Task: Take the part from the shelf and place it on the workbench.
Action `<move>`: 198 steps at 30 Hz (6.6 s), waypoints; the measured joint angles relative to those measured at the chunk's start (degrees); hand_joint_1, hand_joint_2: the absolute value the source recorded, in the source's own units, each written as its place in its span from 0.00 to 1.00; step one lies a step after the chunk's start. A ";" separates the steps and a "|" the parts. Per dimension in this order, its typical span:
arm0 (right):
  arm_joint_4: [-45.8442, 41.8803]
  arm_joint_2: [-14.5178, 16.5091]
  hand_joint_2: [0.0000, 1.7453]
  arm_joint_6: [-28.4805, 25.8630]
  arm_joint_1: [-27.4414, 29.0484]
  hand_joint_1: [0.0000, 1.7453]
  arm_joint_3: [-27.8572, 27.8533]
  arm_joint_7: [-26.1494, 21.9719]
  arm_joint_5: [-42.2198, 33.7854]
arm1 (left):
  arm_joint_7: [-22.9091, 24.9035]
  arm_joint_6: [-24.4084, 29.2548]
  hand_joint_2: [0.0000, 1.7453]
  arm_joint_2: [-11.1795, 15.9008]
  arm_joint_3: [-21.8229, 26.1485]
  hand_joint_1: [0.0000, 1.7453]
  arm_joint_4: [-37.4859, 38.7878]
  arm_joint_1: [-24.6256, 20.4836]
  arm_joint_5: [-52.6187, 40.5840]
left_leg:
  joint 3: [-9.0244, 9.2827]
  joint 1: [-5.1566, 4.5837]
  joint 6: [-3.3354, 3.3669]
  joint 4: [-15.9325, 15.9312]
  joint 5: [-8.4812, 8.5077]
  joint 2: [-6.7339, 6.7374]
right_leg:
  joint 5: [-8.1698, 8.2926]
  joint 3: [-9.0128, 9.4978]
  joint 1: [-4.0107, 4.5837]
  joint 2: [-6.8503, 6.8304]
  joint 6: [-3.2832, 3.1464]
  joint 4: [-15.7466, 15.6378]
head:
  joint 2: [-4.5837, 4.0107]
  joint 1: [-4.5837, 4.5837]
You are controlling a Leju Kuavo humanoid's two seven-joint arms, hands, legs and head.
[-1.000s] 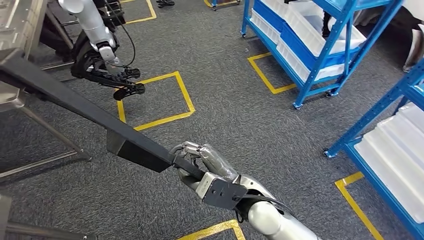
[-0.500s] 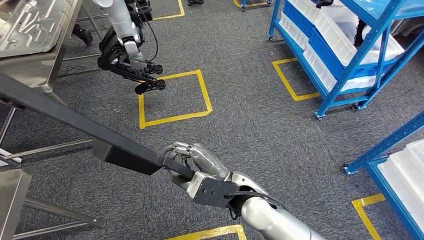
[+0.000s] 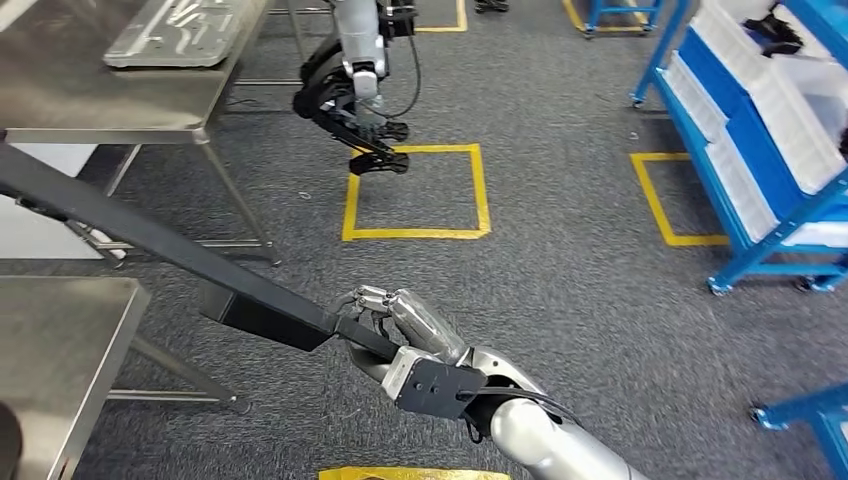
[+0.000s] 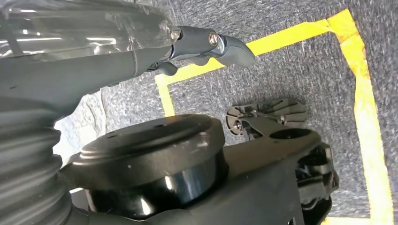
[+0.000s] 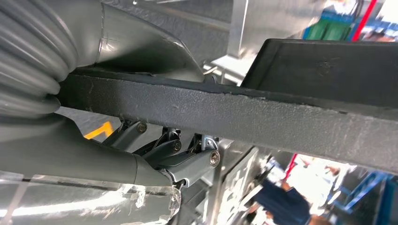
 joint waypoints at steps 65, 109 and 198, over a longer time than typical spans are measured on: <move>0.52 0.46 1.00 1.31 -1.19 1.00 1.92 0.07 0.04 | 1.61 -0.13 1.00 0.46 0.15 0.00 0.02 0.55 1.13 | -0.03 0.38 -1.47 0.04 -0.91 -2.39 | 1.21 1.32 0.09 1.82 -0.41 -4.30 | 0.00 -0.42; 0.83 0.51 1.00 1.45 -2.71 1.00 3.39 0.13 -0.68 | 5.03 -1.01 1.00 0.78 0.48 0.00 0.23 0.21 2.07 | 0.48 0.03 -2.45 -0.08 -0.49 8.76 | -0.44 4.31 0.95 -8.16 -1.21 -5.60 | 0.00 -3.46; -8.53 0.69 1.00 -7.99 -7.34 1.00 -0.65 -6.85 -4.84 | 6.86 -1.62 1.00 0.45 0.45 0.00 0.25 0.48 3.30 | 4.51 0.90 -0.39 -5.22 0.40 1.33 | -0.54 0.87 0.64 -1.70 -0.01 -1.88 | 0.00 -1.11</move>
